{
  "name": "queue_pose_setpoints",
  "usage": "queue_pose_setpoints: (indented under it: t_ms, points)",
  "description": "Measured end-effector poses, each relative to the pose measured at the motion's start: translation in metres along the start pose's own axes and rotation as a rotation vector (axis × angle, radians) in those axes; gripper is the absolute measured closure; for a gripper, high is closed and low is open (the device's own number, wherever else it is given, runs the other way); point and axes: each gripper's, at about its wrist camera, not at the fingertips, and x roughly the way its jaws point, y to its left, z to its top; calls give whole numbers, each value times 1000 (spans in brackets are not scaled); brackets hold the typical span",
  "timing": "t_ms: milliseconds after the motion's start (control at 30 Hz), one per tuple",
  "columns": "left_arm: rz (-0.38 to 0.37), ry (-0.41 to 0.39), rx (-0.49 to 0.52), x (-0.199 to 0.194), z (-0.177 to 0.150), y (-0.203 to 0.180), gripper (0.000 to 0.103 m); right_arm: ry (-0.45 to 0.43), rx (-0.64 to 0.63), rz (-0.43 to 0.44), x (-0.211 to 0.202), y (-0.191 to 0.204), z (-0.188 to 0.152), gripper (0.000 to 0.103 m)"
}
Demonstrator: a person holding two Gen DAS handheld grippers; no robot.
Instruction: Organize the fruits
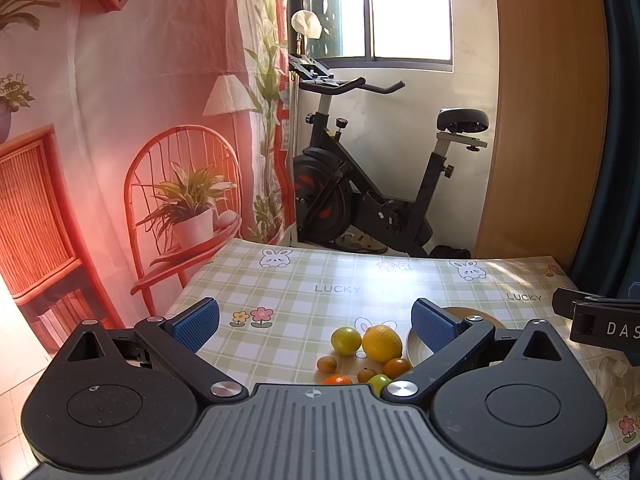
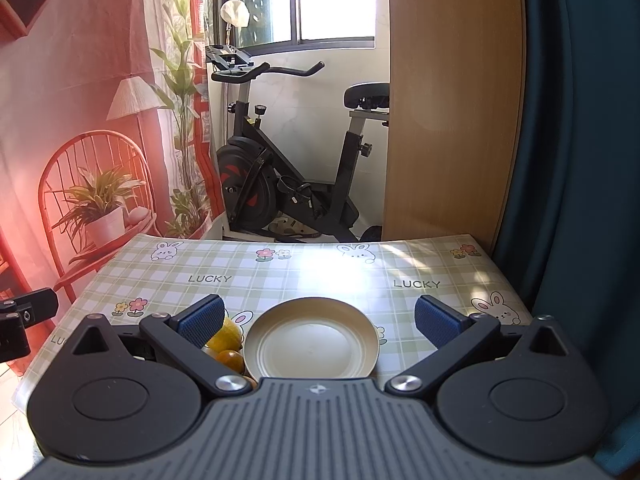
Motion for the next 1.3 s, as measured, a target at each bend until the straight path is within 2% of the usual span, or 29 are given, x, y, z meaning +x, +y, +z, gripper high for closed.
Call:
queue_pose_setpoints:
  t_ms: [167,333,533,700,800,867,933,1000,1100,1200,1300]
  points:
    - [25,-7,-13,7,-4,4,0,-8,7,36,3,0,-6,0]
    - [55,-56,-30,14,-10,10,0,0,37,73,14,-5,-11,0]
    - [53,-57,-77,33,-22,20,1,3,9,120,27,2,-24,0]
    - [92,-79,-53,50,-35,20,1,-33,-59,121,46,12,-41,4]
    - [66,-72,-45,62,-42,23,1,-91,-84,181,61,13,-54,7]
    - [58,-54,-37,72,-45,23,4,-158,-111,204,68,15,-61,7]
    - [78,-34,-26,82,-48,22,16,-219,-136,226,74,19,-68,7]
    - [95,-14,-11,94,-52,22,17,-253,-166,253,81,24,-73,7]
    - [56,7,-20,109,-57,27,18,-237,-196,274,94,31,-77,0]
    - [13,-3,-11,118,-65,31,27,-228,-171,312,105,30,-80,0]
    - [-26,-29,43,125,-77,30,27,-217,-139,335,112,24,-84,0]
